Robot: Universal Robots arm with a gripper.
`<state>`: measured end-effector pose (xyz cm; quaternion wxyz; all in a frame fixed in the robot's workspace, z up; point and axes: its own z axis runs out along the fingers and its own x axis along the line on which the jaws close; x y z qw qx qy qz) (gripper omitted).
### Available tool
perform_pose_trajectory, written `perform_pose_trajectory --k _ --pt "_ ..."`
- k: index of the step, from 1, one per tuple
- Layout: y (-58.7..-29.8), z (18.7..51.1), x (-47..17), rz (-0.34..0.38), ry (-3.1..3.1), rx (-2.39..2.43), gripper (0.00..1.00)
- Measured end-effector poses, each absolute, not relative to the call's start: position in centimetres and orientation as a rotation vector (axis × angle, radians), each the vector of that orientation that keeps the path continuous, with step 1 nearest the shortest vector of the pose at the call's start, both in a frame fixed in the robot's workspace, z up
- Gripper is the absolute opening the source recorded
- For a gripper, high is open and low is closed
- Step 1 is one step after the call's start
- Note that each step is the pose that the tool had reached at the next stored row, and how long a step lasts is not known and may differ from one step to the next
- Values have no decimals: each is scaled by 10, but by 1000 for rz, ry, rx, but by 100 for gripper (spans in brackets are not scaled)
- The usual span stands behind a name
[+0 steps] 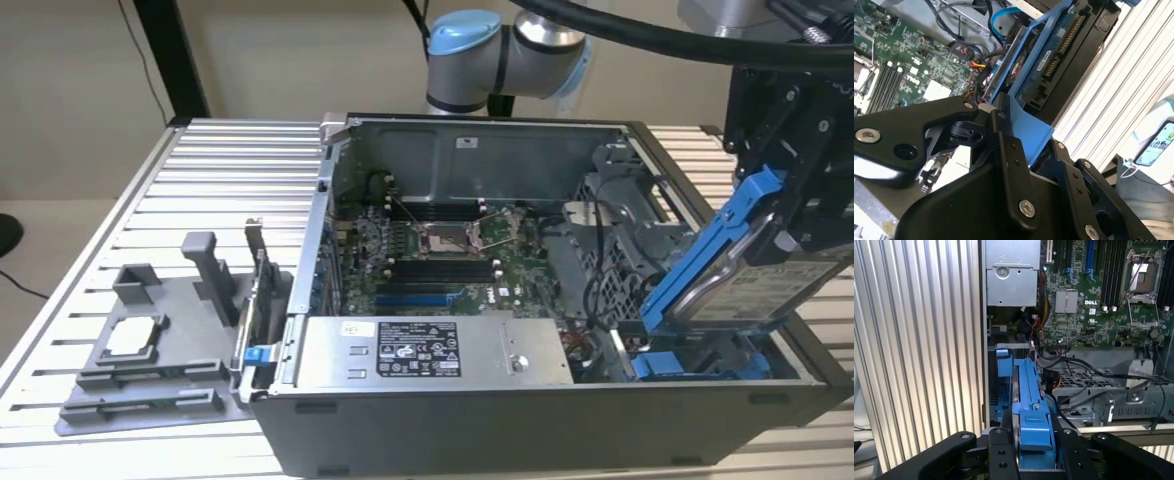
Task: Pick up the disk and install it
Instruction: 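Insert the disk into the insertion slot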
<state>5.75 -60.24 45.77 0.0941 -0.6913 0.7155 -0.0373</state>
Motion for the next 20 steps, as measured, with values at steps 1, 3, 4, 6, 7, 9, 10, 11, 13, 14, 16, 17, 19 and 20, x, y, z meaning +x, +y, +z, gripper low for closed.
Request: perform_pose_trajectory --k 1,3,4,6,7,9,10,11,13,14,16,17,19,20 --pt "-602 457 57 -111 2124 -2049 0" --pt "-602 454 57 -111 2128 -2045 0" --pt "-602 453 57 -112 2130 -2043 0" --pt "-602 451 57 -112 2133 -2040 0" --pt "-602 450 57 -112 2134 -2039 0" --pt "-602 448 56 -113 2136 -2037 0" --pt "-602 447 56 -113 2137 -2036 0" --pt "-602 446 56 -113 2138 -2035 0" --pt "-602 443 56 -113 2140 -2033 0" --pt "-602 442 56 -113 2141 -2032 0" --pt "-601 440 56 -113 2142 -2031 0" --pt "-601 438 56 -113 2142 -2031 0" --pt "-601 436 55 -113 2143 -2030 0" --pt "-601 435 55 -113 2143 -2030 0"
